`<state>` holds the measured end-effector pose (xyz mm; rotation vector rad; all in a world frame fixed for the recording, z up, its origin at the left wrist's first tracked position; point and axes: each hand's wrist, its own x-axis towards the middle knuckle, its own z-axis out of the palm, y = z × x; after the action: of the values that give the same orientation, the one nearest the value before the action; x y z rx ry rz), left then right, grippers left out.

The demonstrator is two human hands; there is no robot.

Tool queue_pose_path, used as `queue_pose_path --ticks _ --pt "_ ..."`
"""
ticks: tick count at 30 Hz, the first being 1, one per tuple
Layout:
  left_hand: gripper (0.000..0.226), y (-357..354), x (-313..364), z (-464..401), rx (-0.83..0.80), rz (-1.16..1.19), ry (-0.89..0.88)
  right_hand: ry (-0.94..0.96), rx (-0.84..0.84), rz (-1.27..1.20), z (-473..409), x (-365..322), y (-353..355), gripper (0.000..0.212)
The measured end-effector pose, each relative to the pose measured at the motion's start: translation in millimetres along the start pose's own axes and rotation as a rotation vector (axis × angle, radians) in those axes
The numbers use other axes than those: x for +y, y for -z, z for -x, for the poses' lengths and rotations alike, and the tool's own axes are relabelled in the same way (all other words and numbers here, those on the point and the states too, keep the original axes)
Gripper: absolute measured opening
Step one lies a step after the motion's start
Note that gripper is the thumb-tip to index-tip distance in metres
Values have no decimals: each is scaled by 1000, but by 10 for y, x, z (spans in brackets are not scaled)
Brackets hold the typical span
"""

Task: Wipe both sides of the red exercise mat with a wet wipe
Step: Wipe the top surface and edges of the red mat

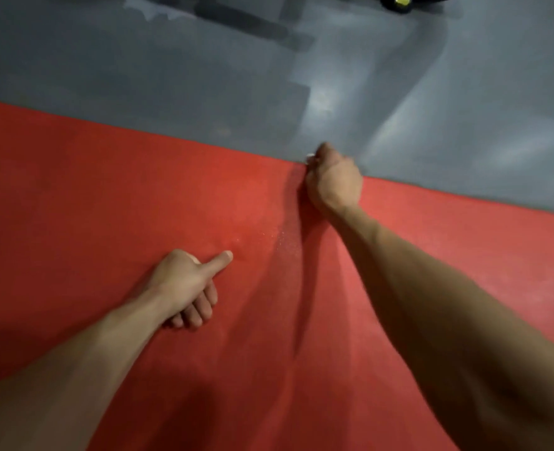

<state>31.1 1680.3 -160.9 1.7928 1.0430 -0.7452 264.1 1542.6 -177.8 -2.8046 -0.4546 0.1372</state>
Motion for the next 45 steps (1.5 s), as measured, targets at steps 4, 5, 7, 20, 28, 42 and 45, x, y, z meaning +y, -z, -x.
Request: queue_pose_path --ticks 4,5,7,20,28,42,45 --pt "71 13 4 5 0 3 -1 69 -62 55 -59 -171 25 21" --pt "71 19 -3 6 -2 5 -5 29 -83 76 -98 14 124 20" --pt "71 29 -3 1 -11 4 -9 -173 -142 77 -177 496 401 30" --pt "73 34 -16 -26 -7 -27 4 189 -101 200 -50 -599 -167 30" --pt "72 44 -26 -55 -43 -22 5 -134 -83 280 1 831 528 44" --pt "71 26 -15 -43 -1 -21 -6 69 28 289 178 713 314 26" --pt "71 38 -8 -27 2 -26 -3 -56 64 212 189 707 252 22"
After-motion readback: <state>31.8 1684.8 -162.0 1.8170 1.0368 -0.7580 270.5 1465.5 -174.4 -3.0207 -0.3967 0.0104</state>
